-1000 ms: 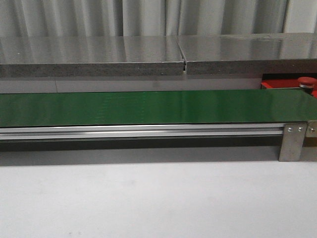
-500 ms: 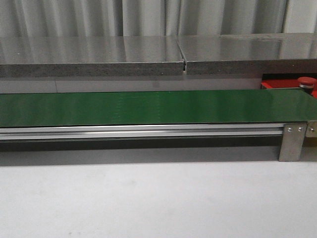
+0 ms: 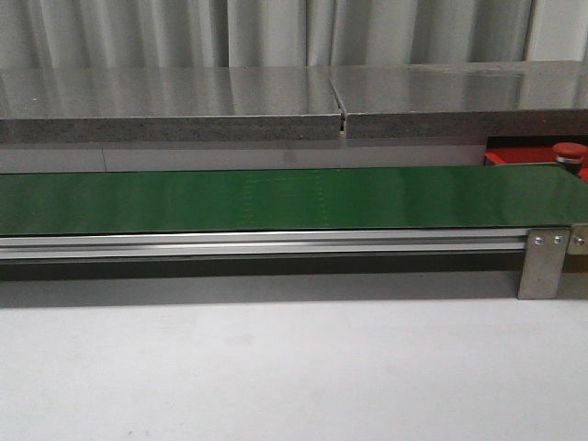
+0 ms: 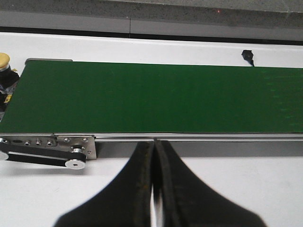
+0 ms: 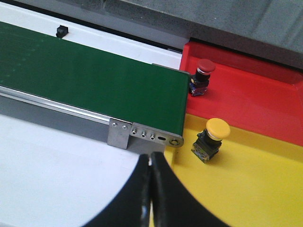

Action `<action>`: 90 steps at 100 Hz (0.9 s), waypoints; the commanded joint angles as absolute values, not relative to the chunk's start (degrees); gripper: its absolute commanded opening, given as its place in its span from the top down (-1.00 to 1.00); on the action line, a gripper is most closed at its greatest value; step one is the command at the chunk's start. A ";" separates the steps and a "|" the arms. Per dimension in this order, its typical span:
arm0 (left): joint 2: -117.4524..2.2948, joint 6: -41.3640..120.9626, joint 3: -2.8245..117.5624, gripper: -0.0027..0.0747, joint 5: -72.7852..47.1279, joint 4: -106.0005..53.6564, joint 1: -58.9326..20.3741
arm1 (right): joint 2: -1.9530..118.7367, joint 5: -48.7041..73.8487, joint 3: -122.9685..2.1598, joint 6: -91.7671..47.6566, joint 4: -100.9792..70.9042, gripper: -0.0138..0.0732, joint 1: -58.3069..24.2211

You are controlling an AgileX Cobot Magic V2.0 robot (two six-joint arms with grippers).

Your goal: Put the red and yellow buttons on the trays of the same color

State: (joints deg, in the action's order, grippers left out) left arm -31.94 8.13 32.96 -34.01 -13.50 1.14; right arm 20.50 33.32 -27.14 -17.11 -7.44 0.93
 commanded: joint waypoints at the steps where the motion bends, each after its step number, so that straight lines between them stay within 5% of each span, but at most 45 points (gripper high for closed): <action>1: -35.42 4.95 36.93 0.98 -30.79 -13.47 1.99 | 20.88 29.66 -28.59 -17.54 -7.61 0.84 0.87; 48: -58.71 2.27 48.71 0.93 -32.86 -12.95 14.36 | 20.88 29.72 -28.59 -17.54 -7.61 0.84 0.87; 60: -62.78 2.27 51.03 0.51 -34.26 -12.95 17.90 | 20.88 29.72 -28.59 -17.54 -7.61 0.84 0.87; 77: -67.12 2.27 53.99 -0.50 -35.19 -12.70 22.71 | 20.88 29.72 -28.59 -17.54 -7.61 0.84 0.87; 90: -70.32 0.54 56.57 -0.53 -37.54 -13.19 26.84 | 20.88 29.72 -28.59 -17.54 -7.61 0.84 0.87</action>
